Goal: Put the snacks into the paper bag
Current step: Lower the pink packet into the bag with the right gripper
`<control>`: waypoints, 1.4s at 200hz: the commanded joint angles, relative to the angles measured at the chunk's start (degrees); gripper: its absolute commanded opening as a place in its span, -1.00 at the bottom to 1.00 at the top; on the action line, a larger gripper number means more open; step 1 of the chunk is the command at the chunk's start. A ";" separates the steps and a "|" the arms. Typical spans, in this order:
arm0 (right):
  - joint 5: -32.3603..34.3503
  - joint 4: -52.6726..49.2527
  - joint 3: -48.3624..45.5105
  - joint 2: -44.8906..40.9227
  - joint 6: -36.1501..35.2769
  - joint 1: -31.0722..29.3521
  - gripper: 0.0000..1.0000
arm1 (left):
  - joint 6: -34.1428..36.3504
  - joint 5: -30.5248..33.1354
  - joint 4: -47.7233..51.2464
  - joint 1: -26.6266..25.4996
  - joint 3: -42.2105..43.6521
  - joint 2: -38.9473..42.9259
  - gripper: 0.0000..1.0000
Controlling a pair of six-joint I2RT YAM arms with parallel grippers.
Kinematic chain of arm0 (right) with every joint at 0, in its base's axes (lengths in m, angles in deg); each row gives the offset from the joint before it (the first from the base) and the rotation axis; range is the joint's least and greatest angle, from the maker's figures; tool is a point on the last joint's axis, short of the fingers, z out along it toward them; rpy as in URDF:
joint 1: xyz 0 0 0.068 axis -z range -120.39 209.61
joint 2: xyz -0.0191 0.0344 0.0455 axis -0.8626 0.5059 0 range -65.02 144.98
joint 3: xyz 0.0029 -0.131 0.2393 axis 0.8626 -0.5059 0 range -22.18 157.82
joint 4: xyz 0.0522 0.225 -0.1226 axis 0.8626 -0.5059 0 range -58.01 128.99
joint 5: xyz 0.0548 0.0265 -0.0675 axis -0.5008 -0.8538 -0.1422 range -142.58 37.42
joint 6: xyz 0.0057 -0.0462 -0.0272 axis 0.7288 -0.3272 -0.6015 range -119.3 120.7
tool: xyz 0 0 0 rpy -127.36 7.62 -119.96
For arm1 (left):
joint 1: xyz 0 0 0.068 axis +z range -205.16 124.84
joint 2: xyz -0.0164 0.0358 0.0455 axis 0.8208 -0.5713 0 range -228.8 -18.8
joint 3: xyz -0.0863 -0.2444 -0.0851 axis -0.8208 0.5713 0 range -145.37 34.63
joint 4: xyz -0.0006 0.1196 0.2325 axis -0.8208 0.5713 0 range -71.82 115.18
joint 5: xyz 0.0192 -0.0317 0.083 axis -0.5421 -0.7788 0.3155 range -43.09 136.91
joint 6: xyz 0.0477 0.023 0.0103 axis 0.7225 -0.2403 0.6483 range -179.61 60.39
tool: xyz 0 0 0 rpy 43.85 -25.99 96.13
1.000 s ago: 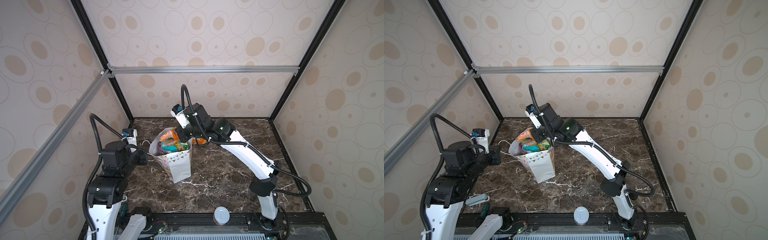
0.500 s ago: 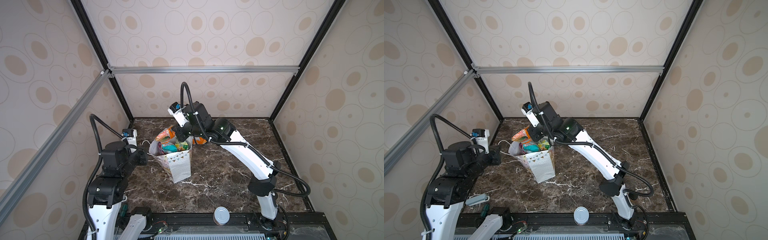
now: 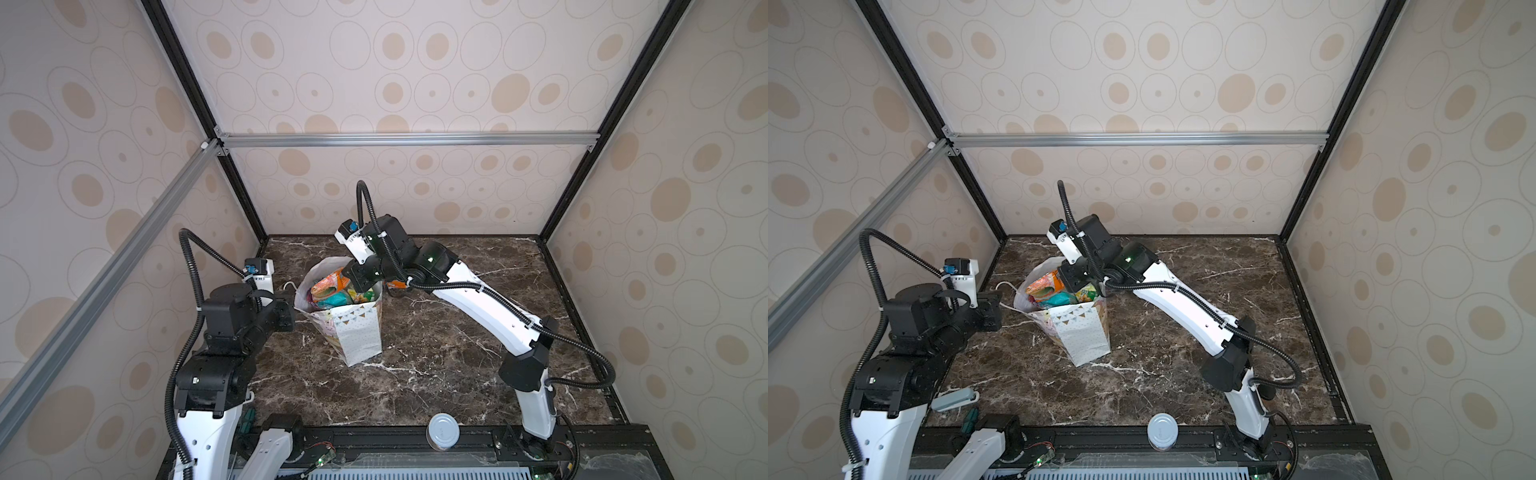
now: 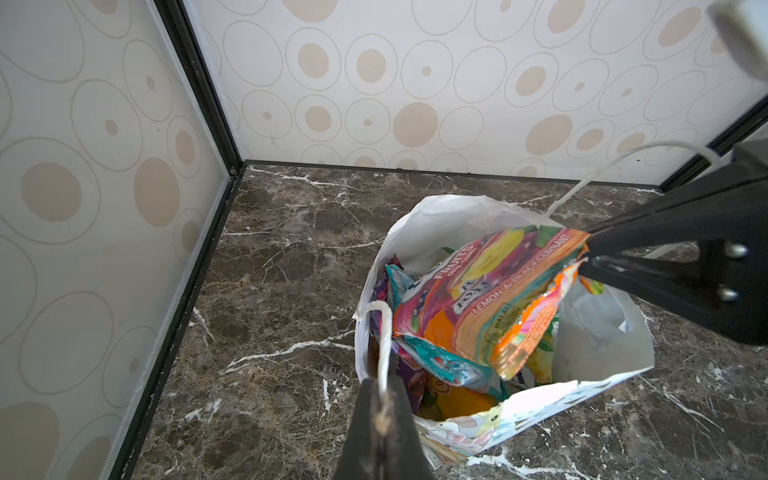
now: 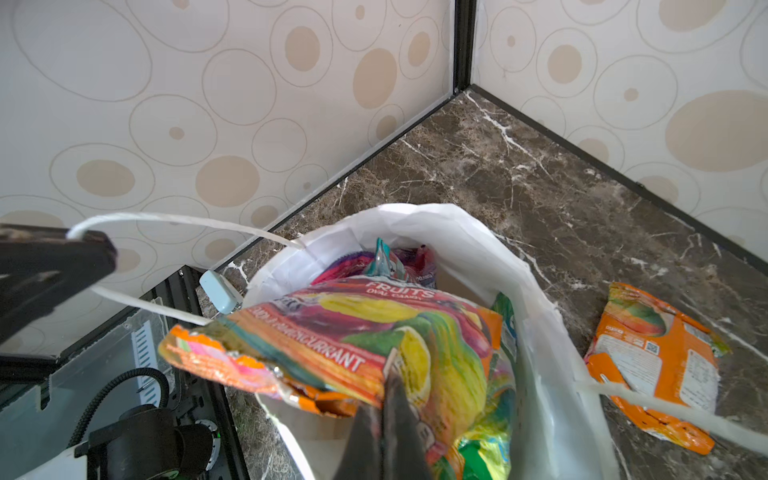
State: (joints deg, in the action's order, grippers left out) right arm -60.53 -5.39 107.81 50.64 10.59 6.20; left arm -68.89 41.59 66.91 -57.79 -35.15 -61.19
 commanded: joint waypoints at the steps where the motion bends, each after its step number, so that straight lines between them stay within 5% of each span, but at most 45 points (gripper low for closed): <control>1: -1.54 0.15 -3.71 -3.82 1.60 1.99 -1.00 | 1.64 1.46 -1.99 0.04 -1.63 1.46 -1.00; 25: 2.88 -5.73 -1.38 -3.53 -0.90 2.34 -1.00 | 1.46 1.06 -2.07 0.08 -1.81 1.30 -1.00; 53: 8.39 -13.51 7.56 -1.48 -3.94 1.65 -0.40 | 1.21 0.59 -2.35 0.08 -2.11 0.93 -1.00; 77: 12.68 -19.35 17.31 0.19 -7.66 -0.96 -0.16 | 1.15 0.40 -2.39 0.09 -2.20 0.91 -1.00; 115: 8.15 -16.63 18.12 -1.55 -6.56 -4.45 0.03 | 0.77 0.27 -2.49 0.03 -2.11 0.73 -1.00; 152: 6.83 -17.55 17.90 2.04 -6.43 -5.13 -0.02 | 0.54 0.14 -2.68 0.08 -2.23 0.68 -1.00; 181: 12.04 -16.68 18.55 5.77 -8.18 -5.12 -0.04 | 0.41 -0.04 -2.84 0.07 -2.21 0.47 -1.00; 217: 14.79 -19.60 23.66 11.17 -9.22 -4.29 -0.52 | 0.40 -0.04 -2.72 0.03 -2.03 0.56 -1.00; 280: 11.86 -26.64 22.67 11.38 -9.34 -4.17 -0.76 | 0.76 0.62 -2.41 0.08 -2.46 -0.06 -1.00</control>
State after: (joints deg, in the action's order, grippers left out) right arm -47.78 -27.18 130.17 63.14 1.76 1.87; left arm -68.80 41.30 67.00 -57.79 -35.15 -61.56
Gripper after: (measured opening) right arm 0.127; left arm 0.047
